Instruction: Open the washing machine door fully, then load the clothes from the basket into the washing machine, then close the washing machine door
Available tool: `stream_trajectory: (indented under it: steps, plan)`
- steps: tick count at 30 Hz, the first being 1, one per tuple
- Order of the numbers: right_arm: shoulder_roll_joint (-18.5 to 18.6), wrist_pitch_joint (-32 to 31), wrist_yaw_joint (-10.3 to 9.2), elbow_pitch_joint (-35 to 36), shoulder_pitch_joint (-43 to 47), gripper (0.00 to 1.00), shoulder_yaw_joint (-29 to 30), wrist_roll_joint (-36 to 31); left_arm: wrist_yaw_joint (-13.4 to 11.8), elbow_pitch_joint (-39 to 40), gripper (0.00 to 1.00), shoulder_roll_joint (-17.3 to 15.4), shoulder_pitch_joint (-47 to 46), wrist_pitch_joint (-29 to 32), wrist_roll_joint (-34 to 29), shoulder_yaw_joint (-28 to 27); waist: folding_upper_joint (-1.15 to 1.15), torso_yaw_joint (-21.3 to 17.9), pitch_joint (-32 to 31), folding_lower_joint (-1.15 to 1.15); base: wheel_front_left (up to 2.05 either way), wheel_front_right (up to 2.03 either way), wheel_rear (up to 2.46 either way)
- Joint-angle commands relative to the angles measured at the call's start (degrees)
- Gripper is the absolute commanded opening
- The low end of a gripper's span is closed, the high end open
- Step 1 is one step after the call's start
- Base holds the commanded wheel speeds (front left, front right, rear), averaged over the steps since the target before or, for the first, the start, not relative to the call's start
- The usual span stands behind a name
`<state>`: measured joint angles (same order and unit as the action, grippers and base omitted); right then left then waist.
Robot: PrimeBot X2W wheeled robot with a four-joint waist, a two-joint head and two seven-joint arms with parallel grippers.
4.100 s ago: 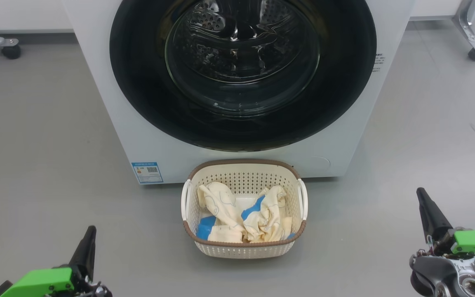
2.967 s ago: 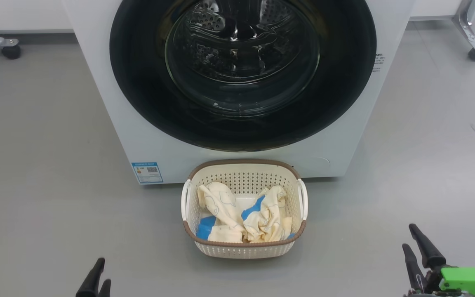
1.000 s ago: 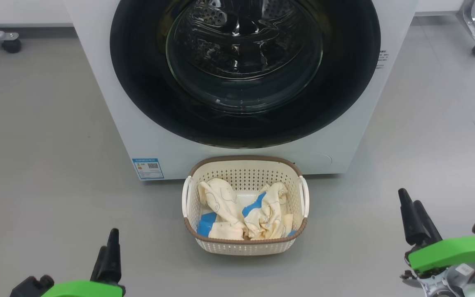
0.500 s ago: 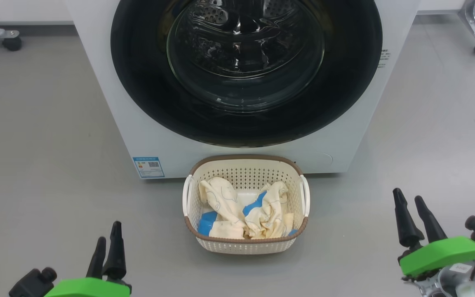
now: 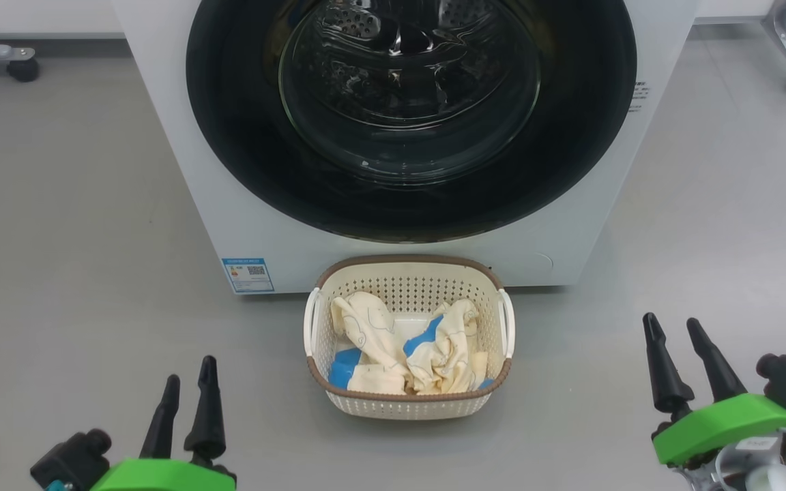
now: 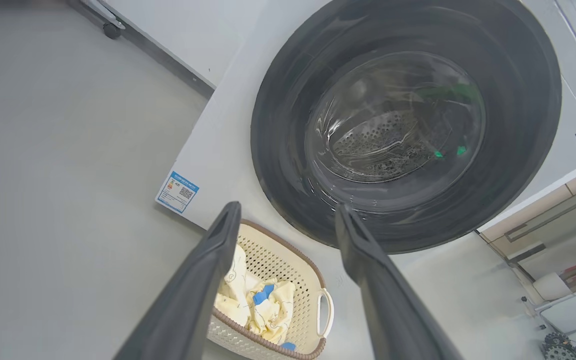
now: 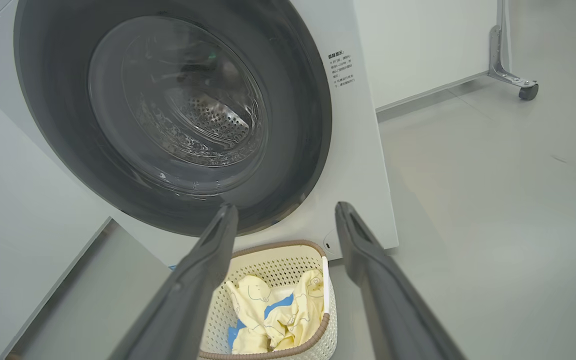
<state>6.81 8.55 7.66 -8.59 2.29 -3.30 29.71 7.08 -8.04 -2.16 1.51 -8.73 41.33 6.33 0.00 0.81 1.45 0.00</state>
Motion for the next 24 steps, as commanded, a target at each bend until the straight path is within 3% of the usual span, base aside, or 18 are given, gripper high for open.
stream_trajectory:
  steps: [1, 24]
  plan:
    - [1.4, 0.9, -0.13, 2.3, -1.1, 1.0, -0.9, -1.4, 0.3, 2.4, 1.0, -0.9, -1.4, -0.7, -1.3, -1.1, 0.0, 0.0, 0.0, 0.0, 0.0, 0.0, 0.0]
    - [1.9, 4.8, -0.16, 5.3, -0.8, 1.0, -2.3, -17.0, 0.4, 4.1, 1.0, -2.1, -0.8, -4.6, -21.9, 1.2, 0.0, -0.1, 0.8, 0.0, 0.0, 0.0, 0.0]
